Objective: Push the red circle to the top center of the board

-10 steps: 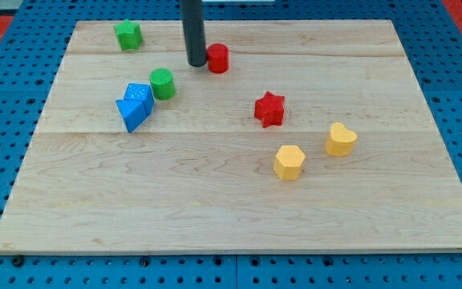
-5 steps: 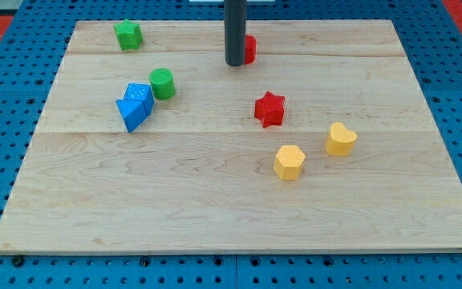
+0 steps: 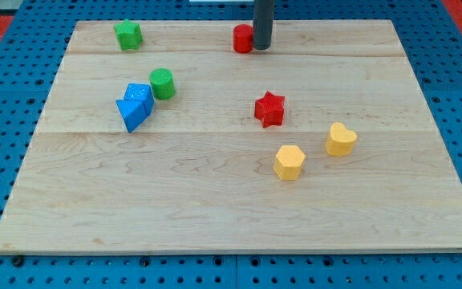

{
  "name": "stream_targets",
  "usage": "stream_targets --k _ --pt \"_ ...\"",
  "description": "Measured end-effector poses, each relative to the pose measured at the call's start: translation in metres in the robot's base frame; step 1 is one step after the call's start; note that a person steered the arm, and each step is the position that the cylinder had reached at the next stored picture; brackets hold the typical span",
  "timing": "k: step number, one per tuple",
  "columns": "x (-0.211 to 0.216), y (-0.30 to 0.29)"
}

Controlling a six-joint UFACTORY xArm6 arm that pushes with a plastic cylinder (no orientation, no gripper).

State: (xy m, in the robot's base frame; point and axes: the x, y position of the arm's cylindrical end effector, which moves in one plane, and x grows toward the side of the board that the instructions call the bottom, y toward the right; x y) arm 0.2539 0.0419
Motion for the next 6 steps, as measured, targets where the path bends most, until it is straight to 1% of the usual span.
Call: stream_targets --k 3,5,6 --pt "0.0 -0.007" --pt "0.016 -0.007" --pt "0.016 -0.007"
